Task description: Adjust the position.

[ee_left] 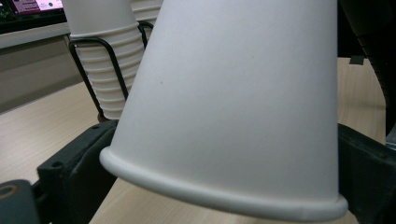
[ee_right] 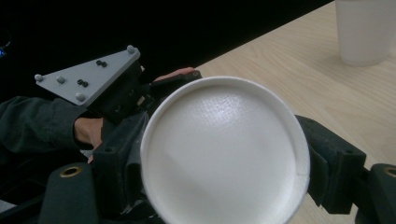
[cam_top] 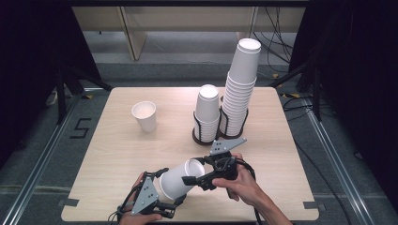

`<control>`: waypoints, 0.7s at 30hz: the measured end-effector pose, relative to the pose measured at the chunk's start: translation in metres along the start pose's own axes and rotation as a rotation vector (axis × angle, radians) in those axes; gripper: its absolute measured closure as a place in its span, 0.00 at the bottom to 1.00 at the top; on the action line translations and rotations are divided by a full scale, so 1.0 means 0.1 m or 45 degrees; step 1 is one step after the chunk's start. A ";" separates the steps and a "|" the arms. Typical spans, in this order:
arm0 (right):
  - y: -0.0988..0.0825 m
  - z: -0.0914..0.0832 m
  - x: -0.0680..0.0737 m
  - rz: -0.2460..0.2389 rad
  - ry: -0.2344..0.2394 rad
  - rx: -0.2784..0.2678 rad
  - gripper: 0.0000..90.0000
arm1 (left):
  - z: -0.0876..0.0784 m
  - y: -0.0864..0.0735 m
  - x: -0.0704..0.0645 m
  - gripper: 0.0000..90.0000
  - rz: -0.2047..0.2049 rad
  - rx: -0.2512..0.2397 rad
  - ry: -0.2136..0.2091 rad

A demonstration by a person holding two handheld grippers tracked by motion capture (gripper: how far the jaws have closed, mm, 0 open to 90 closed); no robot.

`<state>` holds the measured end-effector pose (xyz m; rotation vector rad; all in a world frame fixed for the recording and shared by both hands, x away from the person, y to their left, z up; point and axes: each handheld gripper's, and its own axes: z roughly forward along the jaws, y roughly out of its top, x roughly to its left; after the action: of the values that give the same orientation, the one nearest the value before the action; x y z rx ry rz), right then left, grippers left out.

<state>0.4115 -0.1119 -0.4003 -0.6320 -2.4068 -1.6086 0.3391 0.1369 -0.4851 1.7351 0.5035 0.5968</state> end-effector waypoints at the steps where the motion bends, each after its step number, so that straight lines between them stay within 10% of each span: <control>1: 0.01 0.00 -0.01 -0.016 0.005 -0.001 0.28 | 0.00 0.00 0.00 0.04 0.001 0.001 -0.003; 16: -0.01 -0.03 -0.05 0.020 -0.013 0.026 0.24 | -0.02 0.03 0.04 0.12 0.010 0.073 -0.034; 21: 0.02 -0.05 -0.05 -0.130 -0.102 0.061 0.20 | -0.02 0.02 0.06 0.13 0.028 0.141 -0.037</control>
<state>0.4162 -0.1167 -0.3982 -0.5853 -2.5659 -1.5871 0.3425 0.1411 -0.4817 1.8541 0.5054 0.5675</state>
